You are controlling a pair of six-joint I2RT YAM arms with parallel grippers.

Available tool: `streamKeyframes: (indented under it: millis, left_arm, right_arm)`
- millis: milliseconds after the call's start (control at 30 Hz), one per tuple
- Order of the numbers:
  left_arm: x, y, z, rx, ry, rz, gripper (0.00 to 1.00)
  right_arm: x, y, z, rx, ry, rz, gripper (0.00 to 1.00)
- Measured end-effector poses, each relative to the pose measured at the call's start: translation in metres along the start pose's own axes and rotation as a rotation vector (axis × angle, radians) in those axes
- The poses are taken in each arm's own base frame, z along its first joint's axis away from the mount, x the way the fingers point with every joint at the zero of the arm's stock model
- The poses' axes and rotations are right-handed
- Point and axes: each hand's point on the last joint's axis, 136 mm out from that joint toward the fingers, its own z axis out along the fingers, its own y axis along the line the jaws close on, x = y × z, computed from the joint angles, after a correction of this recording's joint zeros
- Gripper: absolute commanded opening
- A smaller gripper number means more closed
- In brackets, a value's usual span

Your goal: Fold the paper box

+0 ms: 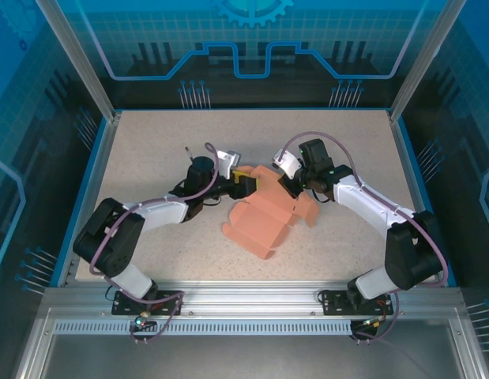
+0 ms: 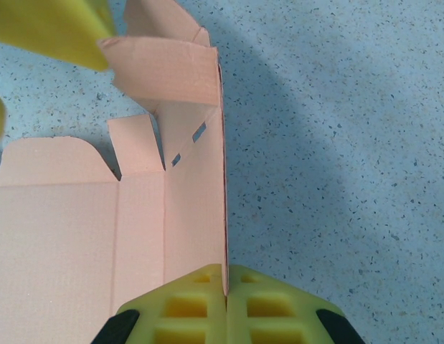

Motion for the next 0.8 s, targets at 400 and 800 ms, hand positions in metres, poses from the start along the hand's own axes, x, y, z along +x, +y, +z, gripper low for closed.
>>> streamKeyframes:
  millis: [400, 800]
  left_arm:
    - [0.054, 0.049, -0.020, -0.192, 0.058, 0.004, 0.67]
    - [0.077, 0.068, 0.000, -0.230, 0.129, -0.002, 0.68]
  right_arm:
    - [0.000, 0.000, 0.000, -0.001, 0.000, 0.004, 0.00]
    - [0.000, 0.000, 0.000, -0.001, 0.000, 0.004, 0.00]
